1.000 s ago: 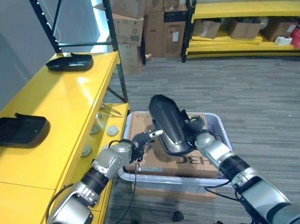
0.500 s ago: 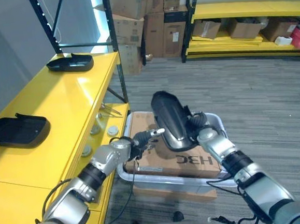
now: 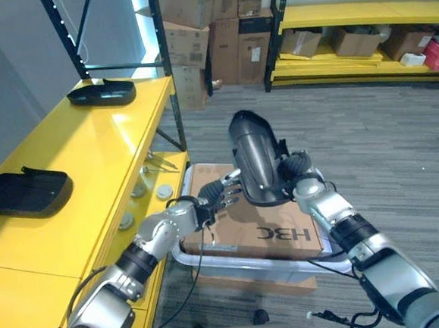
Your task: Move parts from the plastic box to the shelf.
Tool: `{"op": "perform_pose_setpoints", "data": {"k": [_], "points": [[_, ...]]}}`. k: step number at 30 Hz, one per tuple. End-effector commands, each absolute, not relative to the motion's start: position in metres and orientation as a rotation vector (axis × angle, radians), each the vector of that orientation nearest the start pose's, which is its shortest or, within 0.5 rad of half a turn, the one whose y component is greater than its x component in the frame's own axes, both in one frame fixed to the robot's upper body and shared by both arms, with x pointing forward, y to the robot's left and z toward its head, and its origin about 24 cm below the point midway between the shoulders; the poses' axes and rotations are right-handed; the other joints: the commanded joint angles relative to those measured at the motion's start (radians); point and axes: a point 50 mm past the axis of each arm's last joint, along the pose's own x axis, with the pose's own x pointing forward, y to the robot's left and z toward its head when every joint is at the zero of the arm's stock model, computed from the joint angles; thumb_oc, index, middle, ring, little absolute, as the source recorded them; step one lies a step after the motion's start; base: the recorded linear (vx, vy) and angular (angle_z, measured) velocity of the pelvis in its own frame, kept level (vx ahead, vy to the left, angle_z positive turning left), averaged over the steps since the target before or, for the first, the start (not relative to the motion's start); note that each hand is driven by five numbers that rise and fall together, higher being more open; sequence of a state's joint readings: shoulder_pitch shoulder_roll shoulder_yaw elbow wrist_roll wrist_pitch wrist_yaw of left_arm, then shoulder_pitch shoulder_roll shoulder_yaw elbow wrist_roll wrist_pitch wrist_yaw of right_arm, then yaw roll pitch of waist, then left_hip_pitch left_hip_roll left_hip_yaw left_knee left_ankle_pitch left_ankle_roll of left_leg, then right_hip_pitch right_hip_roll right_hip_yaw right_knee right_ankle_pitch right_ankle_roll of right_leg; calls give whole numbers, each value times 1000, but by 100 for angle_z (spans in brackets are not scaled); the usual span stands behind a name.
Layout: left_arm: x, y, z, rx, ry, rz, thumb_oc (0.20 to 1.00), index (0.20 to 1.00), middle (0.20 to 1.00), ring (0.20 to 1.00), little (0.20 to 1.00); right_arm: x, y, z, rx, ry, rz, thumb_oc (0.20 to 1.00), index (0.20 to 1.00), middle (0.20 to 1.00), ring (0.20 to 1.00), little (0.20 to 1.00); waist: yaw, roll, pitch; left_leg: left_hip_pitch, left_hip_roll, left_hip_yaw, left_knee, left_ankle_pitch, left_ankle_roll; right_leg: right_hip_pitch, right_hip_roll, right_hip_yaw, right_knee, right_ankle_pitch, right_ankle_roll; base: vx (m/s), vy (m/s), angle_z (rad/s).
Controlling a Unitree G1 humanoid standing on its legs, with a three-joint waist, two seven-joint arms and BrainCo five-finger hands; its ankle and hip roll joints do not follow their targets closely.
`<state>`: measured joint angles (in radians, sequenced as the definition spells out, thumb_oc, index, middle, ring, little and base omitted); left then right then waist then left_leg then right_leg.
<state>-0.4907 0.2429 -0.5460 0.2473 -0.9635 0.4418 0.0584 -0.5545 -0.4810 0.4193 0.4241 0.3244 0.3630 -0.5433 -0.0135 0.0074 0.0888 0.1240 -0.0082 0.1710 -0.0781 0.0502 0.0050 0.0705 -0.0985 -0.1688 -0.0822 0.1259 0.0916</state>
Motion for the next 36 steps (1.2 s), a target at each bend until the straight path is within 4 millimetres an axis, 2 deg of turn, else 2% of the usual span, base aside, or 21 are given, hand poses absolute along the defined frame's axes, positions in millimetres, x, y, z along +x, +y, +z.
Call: {"op": "perform_pose_setpoints", "data": {"k": [1,10,12,16,18,19,21,23,28,36], "points": [[300,20,65,-384,446,-673,1000,1000,1000,1000,1000,364,-169,144,-321,-69,-280,200,200,200,200,200,24,-19,-42,-6,21,1,37,-61,-11,13,-30,-45,-4,-9,76,0,0,0],[301,20,54,-325,454,-621,1000,1000,1000,1000,1000,363,-157,145,-312,-102,-224,200,200,200,200,200,23,-25,-41,-4,23,8,38,-62,-7,14,-30,-43,-5,-10,73,0,0,0],[304,26,50,-283,451,-556,1000,1000,1000,1000,1000,363,-155,145,-315,-106,-224,200,200,200,200,200,24,-25,-41,-3,24,9,38,-61,-8,15,-29,-42,-5,-11,73,0,0,0],[315,55,36,-168,459,-372,1000,1000,1000,1000,1000,359,-166,144,-318,-100,-249,200,200,200,200,200,19,-27,-43,-3,24,10,37,-62,-8,12,-27,-39,-4,-14,74,0,0,0],[316,61,32,-154,461,-353,1000,1000,1000,1000,1000,358,-169,144,-317,-98,-251,200,200,200,200,200,18,-28,-42,-4,25,10,39,-63,-9,12,-27,-38,-3,-14,74,0,0,0],[317,74,24,-151,469,-307,1000,1000,1000,1000,1000,355,-177,142,-311,-88,-247,200,200,200,200,200,12,-32,-37,-5,26,11,41,-64,-7,9,-25,-37,-2,-15,73,0,0,0],[317,75,23,-139,458,-311,1000,1000,1000,1000,1000,353,-177,140,-312,-84,-233,200,200,200,200,200,11,-33,-34,-5,27,12,42,-65,-7,10,-26,-36,-2,-15,74,0,0,0],[317,72,25,-120,431,-339,1000,1000,1000,1000,1000,352,-173,135,-311,-79,-197,200,200,200,200,200,10,-35,-28,-5,29,12,43,-64,-7,10,-25,-36,-2,-15,73,0,0,0],[320,61,38,-212,364,-300,1000,1000,1000,1000,1000,351,-156,126,-328,-58,-133,200,200,200,200,200,10,-36,-26,2,30,10,40,-64,-10,16,-25,-36,-4,-16,71,0,0,0],[326,70,61,-395,237,-200,1000,1000,1000,1000,1000,346,-157,113,-353,-21,-139,200,200,200,200,200,13,-38,-22,2,29,7,41,-61,-13,17,-27,-40,-3,-14,72,0,0,0]]}}
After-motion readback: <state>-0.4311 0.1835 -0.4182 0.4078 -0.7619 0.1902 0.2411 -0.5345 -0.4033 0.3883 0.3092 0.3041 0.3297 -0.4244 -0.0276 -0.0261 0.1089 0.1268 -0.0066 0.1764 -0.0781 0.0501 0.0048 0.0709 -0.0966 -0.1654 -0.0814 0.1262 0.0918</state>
